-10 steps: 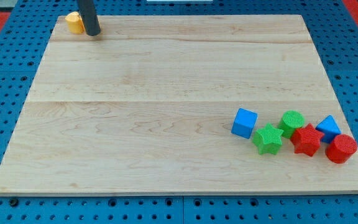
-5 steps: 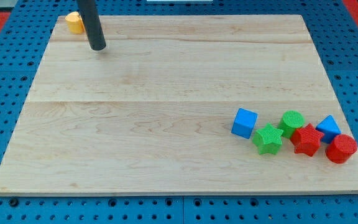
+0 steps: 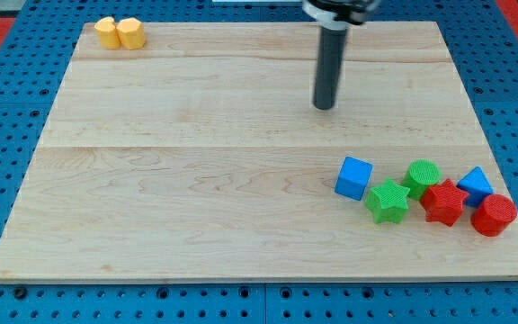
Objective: Push the green circle downwards
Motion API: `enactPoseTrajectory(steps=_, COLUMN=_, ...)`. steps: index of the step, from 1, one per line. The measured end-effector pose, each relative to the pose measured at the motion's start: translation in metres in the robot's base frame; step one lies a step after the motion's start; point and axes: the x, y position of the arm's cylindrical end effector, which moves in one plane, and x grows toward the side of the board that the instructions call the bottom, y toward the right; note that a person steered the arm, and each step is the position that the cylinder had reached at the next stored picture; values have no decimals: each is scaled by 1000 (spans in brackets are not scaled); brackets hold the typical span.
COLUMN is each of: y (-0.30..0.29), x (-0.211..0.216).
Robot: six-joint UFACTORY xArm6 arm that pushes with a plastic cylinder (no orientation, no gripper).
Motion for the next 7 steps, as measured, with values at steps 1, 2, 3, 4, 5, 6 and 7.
enactPoseTrajectory(steps=1, y=35, x=22)
enactPoseTrajectory(steps=2, y=56, x=50)
enactPoseTrajectory(steps=3, y=66, x=67)
enactPoseTrajectory(steps=4, y=89, x=81)
enactPoseTrajectory(steps=5, y=96, x=95)
enactPoseTrajectory(steps=6, y=96, x=115)
enactPoseTrajectory(steps=7, y=96, x=127)
